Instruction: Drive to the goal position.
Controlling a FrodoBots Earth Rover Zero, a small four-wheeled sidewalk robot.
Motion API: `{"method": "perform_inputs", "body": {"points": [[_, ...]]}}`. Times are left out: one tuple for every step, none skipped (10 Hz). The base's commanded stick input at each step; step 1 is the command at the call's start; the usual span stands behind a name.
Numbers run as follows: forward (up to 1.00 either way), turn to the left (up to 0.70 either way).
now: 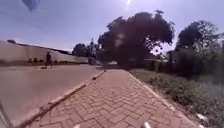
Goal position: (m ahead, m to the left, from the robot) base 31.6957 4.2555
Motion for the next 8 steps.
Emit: {"method": "perform_inputs", "body": {"points": [[0.7, 0.0], [0.7, 0.0], [0.7, 0.0], [0.7, 0.0], [0.7, 0.0], [0.7, 0.0], [0.7, 0.0], [0.7, 0.0]]}}
